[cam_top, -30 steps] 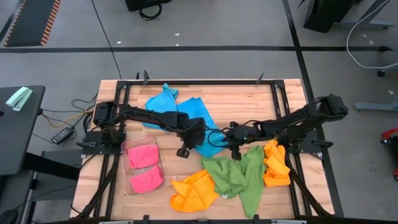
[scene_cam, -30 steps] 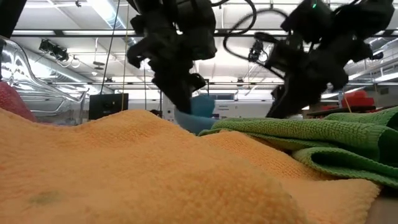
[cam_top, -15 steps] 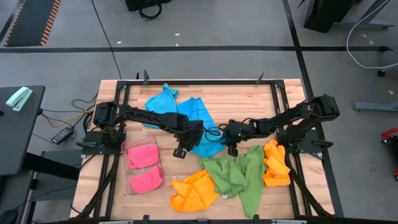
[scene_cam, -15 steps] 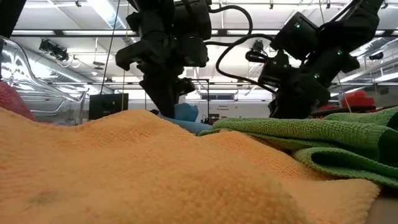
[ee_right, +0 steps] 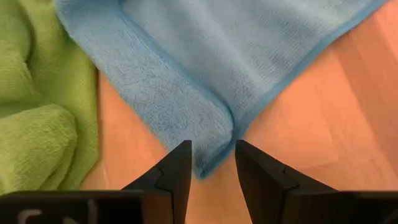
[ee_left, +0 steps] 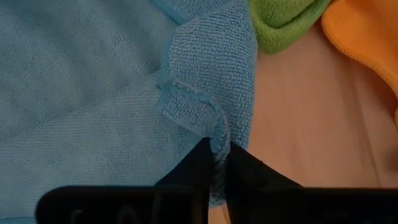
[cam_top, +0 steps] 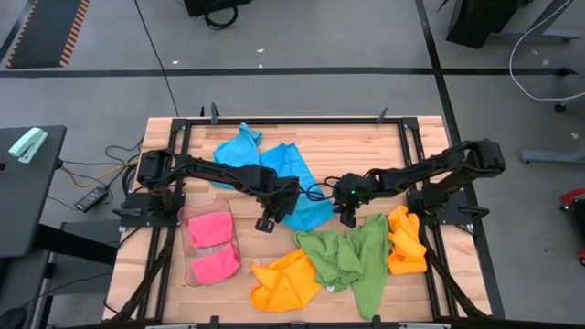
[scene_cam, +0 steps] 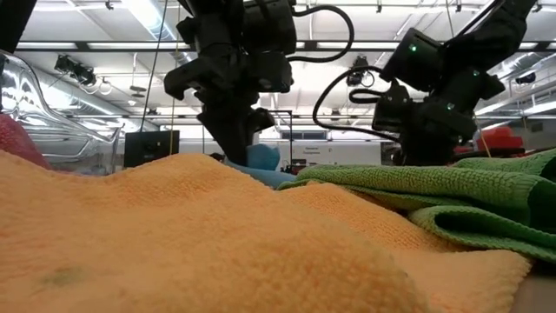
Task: Fold microfiber towels
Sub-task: Fold the bottom blue microfiber cloth
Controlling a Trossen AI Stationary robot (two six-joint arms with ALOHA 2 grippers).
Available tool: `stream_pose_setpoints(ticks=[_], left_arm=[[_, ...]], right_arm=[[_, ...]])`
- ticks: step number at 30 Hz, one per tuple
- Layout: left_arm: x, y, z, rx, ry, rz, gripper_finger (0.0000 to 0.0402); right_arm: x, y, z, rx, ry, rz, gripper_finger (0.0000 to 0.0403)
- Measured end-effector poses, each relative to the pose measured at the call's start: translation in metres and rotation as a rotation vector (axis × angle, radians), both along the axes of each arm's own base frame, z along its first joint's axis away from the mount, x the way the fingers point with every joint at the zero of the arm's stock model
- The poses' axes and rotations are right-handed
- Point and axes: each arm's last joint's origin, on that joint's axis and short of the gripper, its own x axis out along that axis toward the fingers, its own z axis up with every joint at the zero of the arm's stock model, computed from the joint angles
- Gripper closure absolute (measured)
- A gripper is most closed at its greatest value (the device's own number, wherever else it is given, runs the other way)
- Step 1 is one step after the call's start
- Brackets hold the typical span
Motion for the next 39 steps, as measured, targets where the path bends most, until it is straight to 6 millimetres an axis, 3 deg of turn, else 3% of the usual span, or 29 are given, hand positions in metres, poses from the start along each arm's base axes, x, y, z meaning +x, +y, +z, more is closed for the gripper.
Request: stream_pose_setpoints(ticks=[8, 14, 20, 27, 34, 39], left_arm=[[0.0, 0.0, 0.0, 0.0, -0.003, 0.0, 0.0391], [0.001, 0.0, 0.0, 0.013, -0.014, 0.001, 0.0372], [0.006, 0.005, 0.002, 0.106, -0.062, 0.029, 0.0374], [0.01, 0.007, 0.004, 0.138, -0.11, 0.0, 0.0392], [0.015, 0.008, 0.007, 0.17, -0.176, -0.059, 0.0351], [0.013, 0.008, 0.006, 0.173, -0.159, -0.068, 0.035]], right_arm=[[0.001, 0.006, -0.002, 0.017, -0.001, 0.032, 0.029], [0.001, 0.013, -0.002, -0.02, -0.002, 0.076, 0.0355], [0.001, 0.021, -0.002, -0.085, -0.01, 0.19, 0.0364], [-0.004, 0.043, -0.002, -0.373, 0.011, 0.371, 0.0364], [-0.011, 0.063, 0.005, -0.568, -0.003, 0.438, 0.0364], [-0.021, 0.081, 0.011, -0.655, -0.016, 0.478, 0.0364]])
